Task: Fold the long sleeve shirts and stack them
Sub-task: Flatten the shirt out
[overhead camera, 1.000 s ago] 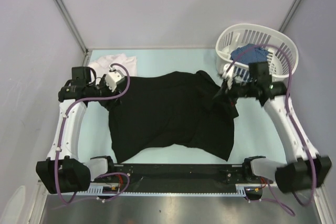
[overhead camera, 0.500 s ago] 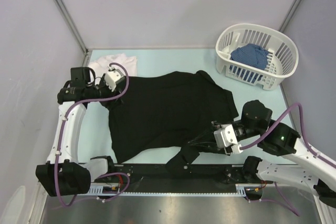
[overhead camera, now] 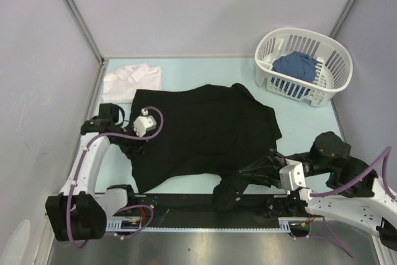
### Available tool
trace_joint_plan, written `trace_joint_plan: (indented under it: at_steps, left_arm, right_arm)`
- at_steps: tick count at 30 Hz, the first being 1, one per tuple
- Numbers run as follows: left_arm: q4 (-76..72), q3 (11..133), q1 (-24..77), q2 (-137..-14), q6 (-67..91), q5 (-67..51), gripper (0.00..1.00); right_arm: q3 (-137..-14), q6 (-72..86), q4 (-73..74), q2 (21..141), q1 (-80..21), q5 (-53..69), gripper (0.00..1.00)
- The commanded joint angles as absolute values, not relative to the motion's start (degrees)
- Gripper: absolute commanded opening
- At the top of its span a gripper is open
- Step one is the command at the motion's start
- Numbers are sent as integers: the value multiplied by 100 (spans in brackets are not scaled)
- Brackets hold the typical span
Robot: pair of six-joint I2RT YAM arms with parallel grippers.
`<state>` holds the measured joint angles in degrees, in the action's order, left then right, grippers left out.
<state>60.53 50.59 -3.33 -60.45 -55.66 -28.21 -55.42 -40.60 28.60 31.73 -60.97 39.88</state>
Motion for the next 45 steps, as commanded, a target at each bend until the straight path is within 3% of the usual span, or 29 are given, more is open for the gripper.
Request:
trace_joint_plan:
  at_steps: [1, 8, 16, 19, 20, 23, 24, 28, 32, 35, 39, 45]
  left_arm:
    - [6154, 4405, -334, -6047, -5556, -1768, 65]
    - [4853, 3919, -334, -6862, -4406, -660, 65]
    - [4632, 4403, -343, -8093, -3701, -1151, 57]
    - [4457, 4465, -334, -8427, -3533, -1037, 38]
    - [4430, 4534, -334, -8490, -3472, -924, 24]
    - [4465, 4710, -343, -8622, -3559, -678, 2]
    - [4482, 4754, -351, -8613, -3620, -468, 0]
    - [4508, 4948, -360, -8411, -3998, -228, 0]
    - [4886, 5238, -343, -8490, -3902, -799, 34]
    - [4869, 5221, -343, -8280, -3867, -975, 45]
    - [4992, 5308, -343, -7623, -3893, -1212, 49]
    - [5281, 5546, -351, -7006, -3964, -1871, 55]
  right_arm:
    - [-5915, -3964, 3594, 3006, -6126, 3437, 0]
    - [-5792, -4034, 3928, 2804, -6126, 3278, 0]
    - [-5827, -4096, 4017, 2777, -6126, 3243, 0]
    - [-5845, -4026, 4060, 2769, -6126, 3208, 0]
    - [-5862, -3991, 4052, 2769, -6117, 3182, 0]
    - [-5889, -3964, 4087, 2769, -6126, 3147, 0]
    - [-5889, -3955, 4078, 2777, -6117, 3155, 0]
    - [-5757, -3850, 3825, 2786, -6135, 3383, 0]
    - [-5415, -3823, 3341, 2812, -6126, 3656, 0]
    - [-4941, -3806, 2823, 2874, -6117, 3578, 0]
    - [-4255, -4366, 3135, 2892, -5803, 3480, 0]
    - [-3595, -5070, 3901, 3136, -5098, 4604, 0]
